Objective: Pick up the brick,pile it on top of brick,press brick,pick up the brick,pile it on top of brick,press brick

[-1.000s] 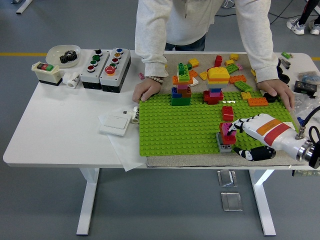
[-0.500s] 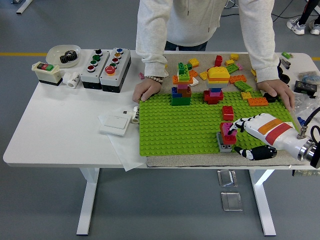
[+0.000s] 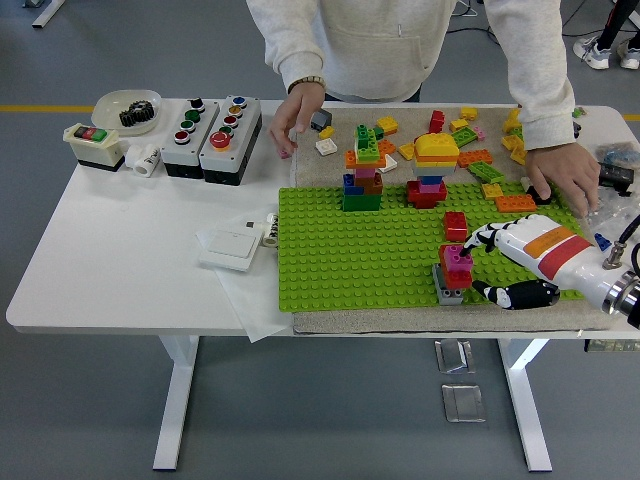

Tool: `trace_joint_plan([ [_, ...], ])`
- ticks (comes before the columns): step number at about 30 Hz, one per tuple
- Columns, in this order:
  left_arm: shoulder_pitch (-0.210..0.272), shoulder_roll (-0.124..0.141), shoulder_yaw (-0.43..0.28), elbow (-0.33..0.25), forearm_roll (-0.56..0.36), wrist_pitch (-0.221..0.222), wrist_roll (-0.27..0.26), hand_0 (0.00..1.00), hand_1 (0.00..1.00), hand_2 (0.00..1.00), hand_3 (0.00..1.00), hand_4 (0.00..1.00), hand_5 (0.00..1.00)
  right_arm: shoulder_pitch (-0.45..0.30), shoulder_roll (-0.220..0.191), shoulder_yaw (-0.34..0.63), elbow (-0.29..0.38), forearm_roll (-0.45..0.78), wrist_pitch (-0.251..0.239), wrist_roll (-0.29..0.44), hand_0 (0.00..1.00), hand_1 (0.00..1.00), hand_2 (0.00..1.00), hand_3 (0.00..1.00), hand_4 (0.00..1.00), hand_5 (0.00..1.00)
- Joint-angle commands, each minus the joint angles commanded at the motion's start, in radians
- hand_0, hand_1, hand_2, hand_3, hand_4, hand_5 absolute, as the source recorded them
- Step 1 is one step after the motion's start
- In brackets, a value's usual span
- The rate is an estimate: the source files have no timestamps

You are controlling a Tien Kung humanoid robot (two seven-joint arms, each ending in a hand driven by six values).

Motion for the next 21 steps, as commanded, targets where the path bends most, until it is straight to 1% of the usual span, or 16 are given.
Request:
trace_joint_plan([
  [5, -0.001, 0.0, -0.002, 0.0, 0.002, 0.0, 0.0, 0.788, 0.694, 0.595, 0.535, 0.521, 0.506, 0.002, 0.003, -0.003, -0.006, -0.001, -0.008, 0.001, 0.549, 0.581, 0.734, 0.667, 0.657, 0.316],
  [6, -0.001, 0.0, -0.002, 0.0, 0.003, 0.0, 0.001, 0.79, 0.694, 0.595, 0.535, 0.522, 0.506, 0.002, 0.005, -0.004, -0.007, -0.003, -0.011, 0.001, 0.595, 0.606, 0.743, 0.672, 0.667, 0.32],
  [11, -0.002, 0.0, -0.002, 0.0, 0.002, 0.001, 0.001, 0.79, 0.694, 0.595, 0.535, 0.522, 0.506, 0.006, 0.011, -0.012, -0.011, -0.026, -0.013, -0.01, 0.595, 0.606, 0.743, 0.672, 0.667, 0.32],
  [12, -0.002, 0.001, -0.002, 0.0, 0.002, 0.001, 0.001, 0.79, 0.696, 0.595, 0.535, 0.521, 0.505, 0.007, 0.013, -0.015, -0.013, -0.032, -0.013, -0.014, 0.673, 0.668, 0.766, 0.71, 0.689, 0.331],
  [21, -0.003, 0.001, 0.001, 0.0, -0.001, 0.001, 0.0, 0.787, 0.694, 0.595, 0.536, 0.521, 0.504, 0.014, 0.023, -0.023, -0.029, -0.049, -0.014, -0.025, 0.684, 0.67, 0.768, 0.721, 0.696, 0.329],
])
